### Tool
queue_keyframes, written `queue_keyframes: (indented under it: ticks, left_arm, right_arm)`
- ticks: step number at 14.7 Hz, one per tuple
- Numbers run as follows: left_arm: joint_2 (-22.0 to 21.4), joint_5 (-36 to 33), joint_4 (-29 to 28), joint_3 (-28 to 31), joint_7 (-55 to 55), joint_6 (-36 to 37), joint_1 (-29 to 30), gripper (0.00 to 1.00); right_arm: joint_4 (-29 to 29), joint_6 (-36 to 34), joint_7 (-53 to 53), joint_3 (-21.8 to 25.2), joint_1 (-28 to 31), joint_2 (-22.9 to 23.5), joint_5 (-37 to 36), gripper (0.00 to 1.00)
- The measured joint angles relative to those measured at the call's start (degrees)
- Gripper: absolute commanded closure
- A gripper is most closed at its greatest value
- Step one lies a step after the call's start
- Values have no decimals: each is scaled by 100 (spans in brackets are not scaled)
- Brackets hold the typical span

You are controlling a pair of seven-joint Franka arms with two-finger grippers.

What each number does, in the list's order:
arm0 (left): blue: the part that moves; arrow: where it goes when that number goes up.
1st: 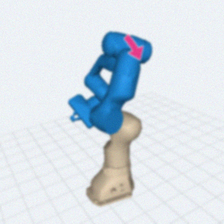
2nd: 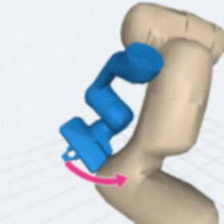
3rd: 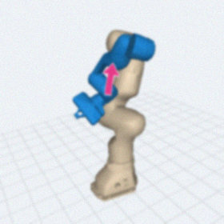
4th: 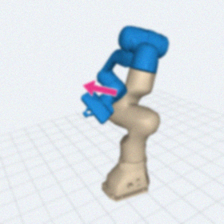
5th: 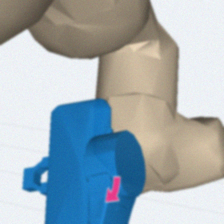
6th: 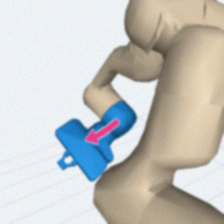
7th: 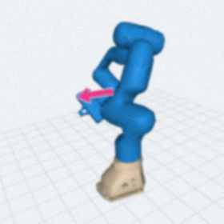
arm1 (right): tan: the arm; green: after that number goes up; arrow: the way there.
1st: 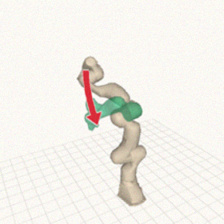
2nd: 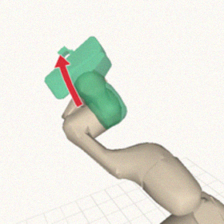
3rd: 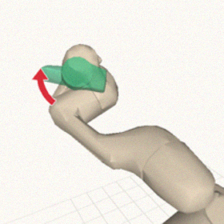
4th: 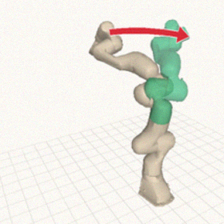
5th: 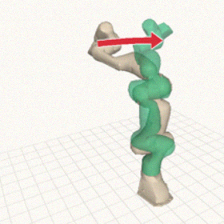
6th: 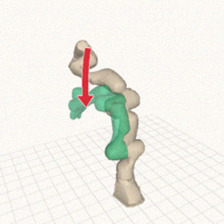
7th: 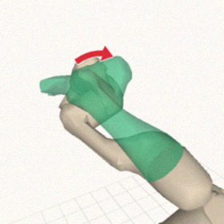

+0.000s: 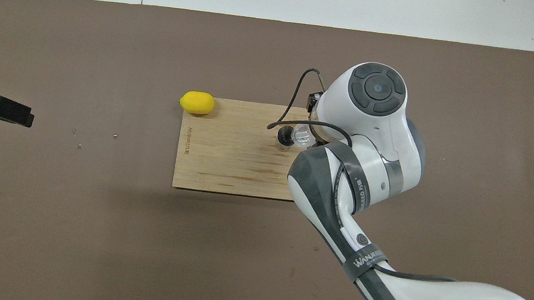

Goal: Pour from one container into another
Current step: 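Tilt the glass cup with the right gripper to pour into the metal cup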

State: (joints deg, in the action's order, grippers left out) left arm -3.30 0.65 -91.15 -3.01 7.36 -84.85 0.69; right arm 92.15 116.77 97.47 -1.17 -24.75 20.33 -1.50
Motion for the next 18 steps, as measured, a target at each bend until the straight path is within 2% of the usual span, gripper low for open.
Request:
queue_keyframes:
  ticks: [4, 10, 18]
  left_arm:
    - [-54, 107, 8, -22, -486, 152, -35, 0]
    - [-54, 108, -41, -24, -574, 142, -35, 0]
    - [-55, 107, -58, -13, -598, 142, -24, 0]
  right_arm:
    - [-38, 2, 128, 1, -72, 30, -256, 89]
    - [-69, 6, 139, 1, -122, 40, -549, 90]
    - [-164, 3, 272, 2, -126, 44, -570, 92]
